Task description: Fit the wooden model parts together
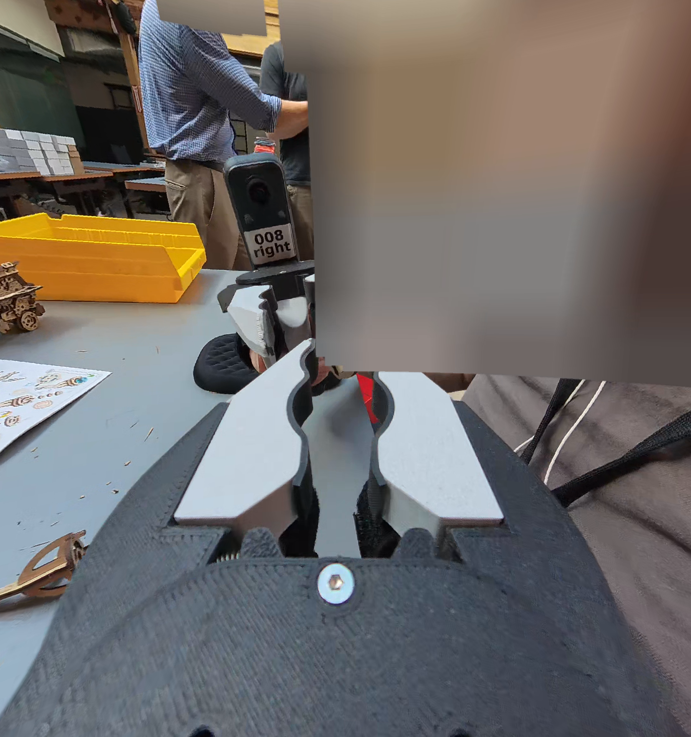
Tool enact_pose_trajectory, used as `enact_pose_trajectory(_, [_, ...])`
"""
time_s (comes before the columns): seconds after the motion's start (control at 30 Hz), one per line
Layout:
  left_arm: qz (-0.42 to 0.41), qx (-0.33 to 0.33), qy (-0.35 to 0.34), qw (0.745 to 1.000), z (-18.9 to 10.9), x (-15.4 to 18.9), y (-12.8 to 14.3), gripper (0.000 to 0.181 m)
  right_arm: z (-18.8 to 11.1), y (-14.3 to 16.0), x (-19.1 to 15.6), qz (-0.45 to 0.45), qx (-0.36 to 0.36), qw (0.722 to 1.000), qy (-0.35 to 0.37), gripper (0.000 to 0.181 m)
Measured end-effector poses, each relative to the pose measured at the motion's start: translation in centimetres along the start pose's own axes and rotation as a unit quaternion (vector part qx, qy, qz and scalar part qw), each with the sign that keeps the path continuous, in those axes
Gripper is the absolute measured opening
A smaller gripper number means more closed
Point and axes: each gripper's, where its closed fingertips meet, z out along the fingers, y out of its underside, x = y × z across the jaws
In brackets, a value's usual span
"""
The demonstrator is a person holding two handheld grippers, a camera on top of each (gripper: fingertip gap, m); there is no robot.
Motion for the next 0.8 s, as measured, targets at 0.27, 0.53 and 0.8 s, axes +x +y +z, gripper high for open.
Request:
enact_pose_trajectory(0.27, [0.055, -0.037, -0.030, 0.997, 0.8, 0.3, 1.2, 0.022, 0.0, 0.3, -0.5, -0.011, -0.018, 1.000, -0.014, 0.031])
enact_pose_trajectory(0.53, [0.075, -0.049, -0.044, 0.995, 0.4, 0.1, 1.5, 0.022, -0.4, 0.3, -1.3, -0.072, -0.038, 0.997, -0.020, 0.034])
enact_pose_trajectory(0.8, [0.076, -0.074, -0.022, 0.994, 0.8, 0.9, 2.3, 0.022, -0.3, 1.9, -2.3, -0.203, -0.154, 0.967, -0.020, 0.038])
